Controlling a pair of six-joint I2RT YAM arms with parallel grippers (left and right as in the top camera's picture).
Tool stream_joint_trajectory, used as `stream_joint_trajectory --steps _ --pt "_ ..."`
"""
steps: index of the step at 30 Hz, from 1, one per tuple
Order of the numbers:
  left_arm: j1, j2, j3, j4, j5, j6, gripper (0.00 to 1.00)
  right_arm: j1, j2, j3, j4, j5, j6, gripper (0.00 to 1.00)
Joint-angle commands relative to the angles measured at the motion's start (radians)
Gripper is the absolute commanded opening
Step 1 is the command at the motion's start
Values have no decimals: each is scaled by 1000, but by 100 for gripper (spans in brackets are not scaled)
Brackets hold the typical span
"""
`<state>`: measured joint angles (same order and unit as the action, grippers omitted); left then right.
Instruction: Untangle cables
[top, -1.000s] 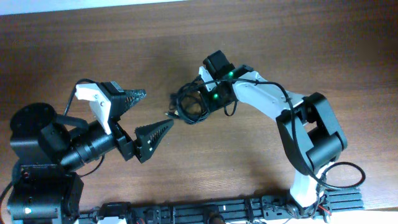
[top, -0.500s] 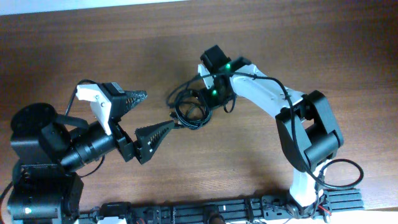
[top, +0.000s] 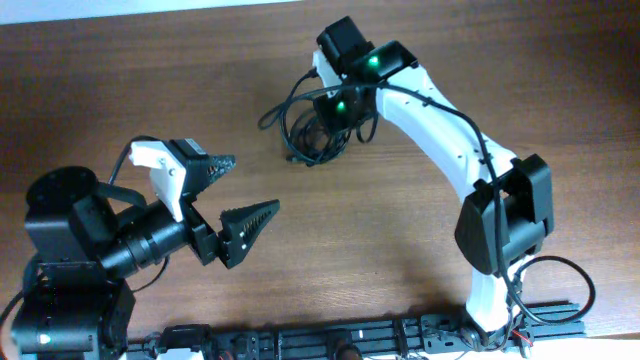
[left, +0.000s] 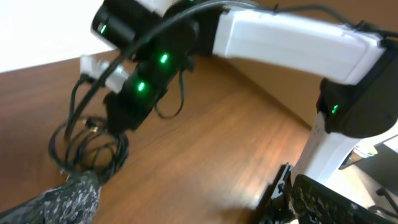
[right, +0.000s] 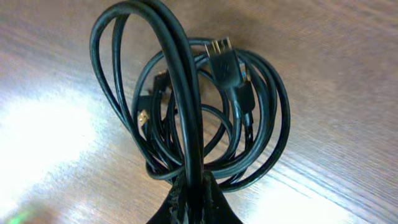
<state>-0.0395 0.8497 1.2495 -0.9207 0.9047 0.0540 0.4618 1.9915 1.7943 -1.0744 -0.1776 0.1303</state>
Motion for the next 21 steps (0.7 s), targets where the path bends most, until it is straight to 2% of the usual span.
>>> stream_joint_trajectory --steps 1,8,14,21 --pt "3 -6 14 -30 -121 32 99 -32 -7 82 -31 -34 10 4" --pt "3 -4 14 -43 -154 61 99 -39 -42 271 -135 -81 10 4" --pt "3 2 14 -43 -153 60 99 -37 -87 512 -237 -243 11 4" --pt "3 5 14 -37 -154 60 99 -35 -142 784 -356 -286 52 4"
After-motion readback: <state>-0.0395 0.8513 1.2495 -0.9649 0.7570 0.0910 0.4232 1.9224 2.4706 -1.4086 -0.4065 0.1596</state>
